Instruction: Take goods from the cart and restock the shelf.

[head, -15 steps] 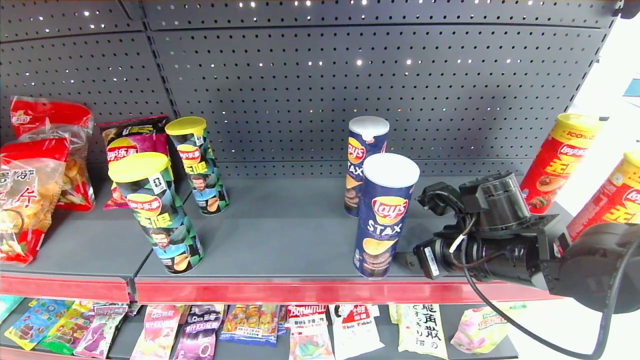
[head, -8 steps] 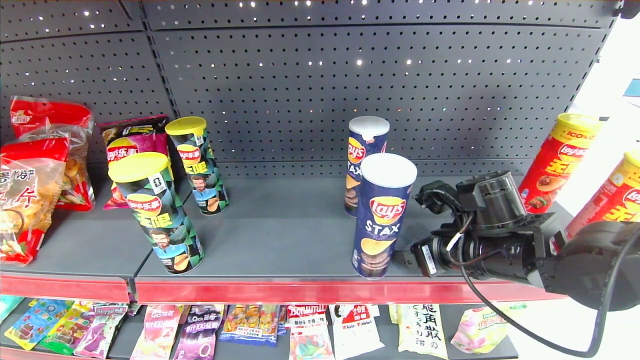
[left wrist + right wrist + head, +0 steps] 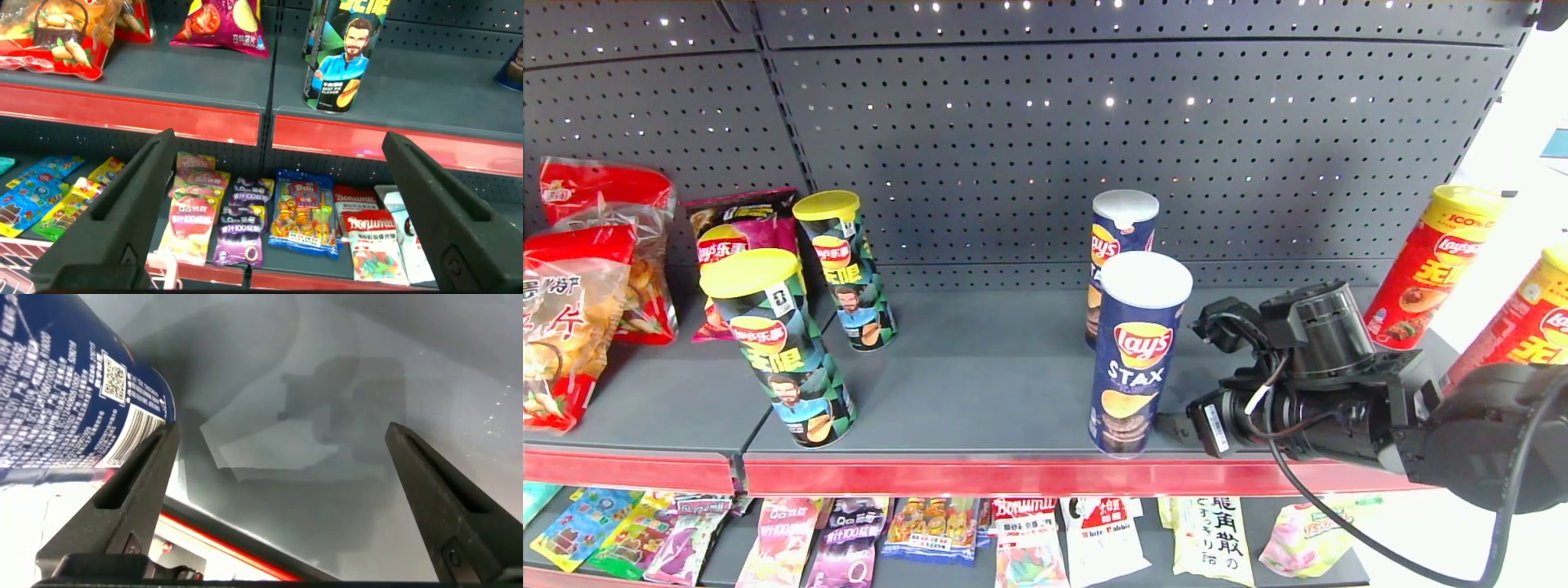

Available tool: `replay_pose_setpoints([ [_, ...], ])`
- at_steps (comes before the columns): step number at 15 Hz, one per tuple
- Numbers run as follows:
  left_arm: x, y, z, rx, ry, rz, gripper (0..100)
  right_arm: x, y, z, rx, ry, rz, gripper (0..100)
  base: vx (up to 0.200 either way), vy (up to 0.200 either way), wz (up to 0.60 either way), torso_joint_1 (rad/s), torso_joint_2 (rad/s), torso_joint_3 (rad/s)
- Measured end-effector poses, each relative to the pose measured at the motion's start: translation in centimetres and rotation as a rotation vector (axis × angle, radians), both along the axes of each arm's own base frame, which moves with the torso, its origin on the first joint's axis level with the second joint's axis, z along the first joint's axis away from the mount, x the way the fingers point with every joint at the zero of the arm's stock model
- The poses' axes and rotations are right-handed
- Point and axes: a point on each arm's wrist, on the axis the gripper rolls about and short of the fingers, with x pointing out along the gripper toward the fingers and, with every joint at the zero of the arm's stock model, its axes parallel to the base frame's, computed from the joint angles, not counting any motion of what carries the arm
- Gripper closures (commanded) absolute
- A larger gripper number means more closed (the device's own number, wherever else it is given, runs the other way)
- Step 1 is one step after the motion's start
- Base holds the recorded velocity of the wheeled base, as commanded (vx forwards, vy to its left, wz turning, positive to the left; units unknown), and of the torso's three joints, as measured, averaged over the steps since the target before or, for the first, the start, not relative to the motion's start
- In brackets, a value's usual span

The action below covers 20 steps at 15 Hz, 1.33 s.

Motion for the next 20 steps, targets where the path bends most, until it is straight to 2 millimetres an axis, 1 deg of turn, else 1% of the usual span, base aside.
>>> replay_pose_setpoints([
  [9,0.00,0.00,0.00,0.000,0.000,0.000,0,-0.12,0.74,0.05,0.004,-0.002,0.021,0,0.000,0.000,0.00,0.000,0.00,0.000],
  [20,-0.01,0.00,0.03,-0.001,-0.001,0.000,0,0.12,0.92,-0.03,0.004,-0.002,0.023,0,0.000,0.000,0.00,0.000,0.00,0.000],
])
